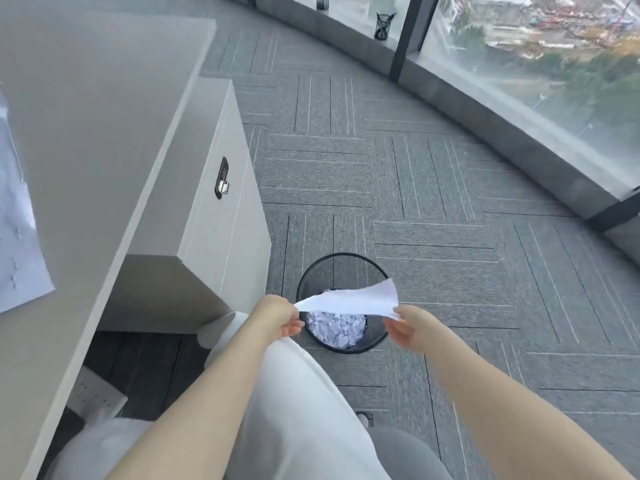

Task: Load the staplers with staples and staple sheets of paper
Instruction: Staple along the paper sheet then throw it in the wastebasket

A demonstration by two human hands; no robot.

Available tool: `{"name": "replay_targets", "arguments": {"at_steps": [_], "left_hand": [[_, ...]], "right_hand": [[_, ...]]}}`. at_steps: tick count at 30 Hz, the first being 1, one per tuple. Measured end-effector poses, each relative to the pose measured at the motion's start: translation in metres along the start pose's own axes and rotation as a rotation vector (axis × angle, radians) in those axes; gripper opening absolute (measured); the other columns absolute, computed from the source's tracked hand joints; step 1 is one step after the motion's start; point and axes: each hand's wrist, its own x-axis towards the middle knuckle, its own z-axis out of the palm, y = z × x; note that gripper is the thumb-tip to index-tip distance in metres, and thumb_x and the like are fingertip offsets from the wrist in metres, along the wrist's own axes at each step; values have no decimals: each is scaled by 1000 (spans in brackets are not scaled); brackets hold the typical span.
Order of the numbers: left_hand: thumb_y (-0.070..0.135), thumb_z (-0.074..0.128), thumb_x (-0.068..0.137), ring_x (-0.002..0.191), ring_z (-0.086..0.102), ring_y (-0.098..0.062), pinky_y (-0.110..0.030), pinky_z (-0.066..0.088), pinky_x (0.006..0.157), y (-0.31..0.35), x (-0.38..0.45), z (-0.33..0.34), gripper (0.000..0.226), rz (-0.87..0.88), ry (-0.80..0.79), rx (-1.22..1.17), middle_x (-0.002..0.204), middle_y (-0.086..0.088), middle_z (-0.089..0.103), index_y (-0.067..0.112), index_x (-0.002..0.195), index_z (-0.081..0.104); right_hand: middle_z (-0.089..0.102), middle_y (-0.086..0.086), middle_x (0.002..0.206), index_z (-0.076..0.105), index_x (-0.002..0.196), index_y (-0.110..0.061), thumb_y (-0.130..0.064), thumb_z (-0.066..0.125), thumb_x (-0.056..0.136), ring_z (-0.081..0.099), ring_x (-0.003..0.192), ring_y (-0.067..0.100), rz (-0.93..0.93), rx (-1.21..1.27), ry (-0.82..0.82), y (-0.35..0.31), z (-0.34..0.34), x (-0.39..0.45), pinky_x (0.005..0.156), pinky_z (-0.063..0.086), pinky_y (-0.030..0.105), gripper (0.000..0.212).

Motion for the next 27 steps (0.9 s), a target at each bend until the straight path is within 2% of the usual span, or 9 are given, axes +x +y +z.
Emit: {"name": "replay_targets", "arguments": {"at_steps": [5, 7, 9, 13, 15, 18, 21, 24, 27], "left_hand": [[3, 44, 91, 56, 52, -17, -25, 43, 46, 5, -7, -1, 13, 57, 0, -3, 73, -5, 48, 12, 100, 41], [6, 46, 89, 58, 54, -16, -24, 42, 51, 7, -13, -5, 18, 148, 20, -7, 75, -2, 52, 14, 105, 46], [6, 47, 88, 60, 56, -13, -23, 43, 53, 13, -28, -13, 21, 281, 66, -47, 78, 1, 57, 14, 106, 51], [3, 45, 88, 61, 58, -10, -22, 47, 58, 27, -89, -42, 20, 622, 222, -295, 84, 0, 60, 14, 100, 56], [1, 44, 88, 53, 59, -4, -19, 50, 57, 28, -126, -59, 21, 744, 300, -424, 82, 0, 61, 18, 93, 57], [0, 43, 89, 49, 58, -1, -22, 51, 60, 24, -178, -81, 24, 871, 318, -550, 79, 0, 62, 19, 89, 58], [0, 44, 89, 52, 60, -6, -23, 52, 61, 15, -223, -105, 26, 950, 357, -622, 76, 1, 64, 20, 87, 59], [3, 43, 89, 65, 63, -14, -29, 55, 71, 0, -260, -137, 23, 1002, 445, -667, 79, 2, 64, 17, 94, 60], [5, 43, 88, 69, 64, -11, -26, 56, 73, -24, -289, -173, 24, 1018, 604, -625, 84, 2, 64, 19, 97, 61]], "right_hand": [[64, 9, 93, 46, 104, -10, -15, 48, 94, 60, 74, 18, -22, 74, -68, 3, 4, -12, 42, 55, 28, 11], [64, 7, 97, 46, 107, -12, -16, 47, 95, 59, 78, 17, -61, 102, -94, 1, 9, -22, 54, 54, 33, 13], [65, 6, 102, 47, 110, -12, -15, 47, 94, 60, 84, 17, -128, 137, -114, -6, 20, -35, 67, 50, 32, 15], [63, 3, 102, 53, 111, -10, -9, 46, 95, 56, 100, 19, -335, 224, -205, -30, 55, -82, 88, 45, 34, 18], [64, 2, 100, 57, 110, -10, -5, 48, 93, 58, 98, 17, -489, 211, -259, -40, 78, -116, 88, 46, 32, 20], [65, -2, 85, 60, 99, -13, -3, 47, 91, 60, 81, 13, -763, 187, -333, -39, 117, -174, 75, 47, 27, 18], [63, -3, 82, 61, 82, -20, -1, 44, 88, 57, 75, 11, -1240, 19, -413, -12, 152, -240, 72, 45, 26, 26], [62, -11, 88, 61, 84, -22, -6, 44, 83, 57, 84, 5, -1690, -290, -556, 21, 178, -296, 74, 45, 19, 23], [59, -9, 105, 62, 99, -19, -12, 52, 81, 54, 102, 10, -1957, -572, -632, 45, 213, -331, 85, 39, 20, 21]]}}
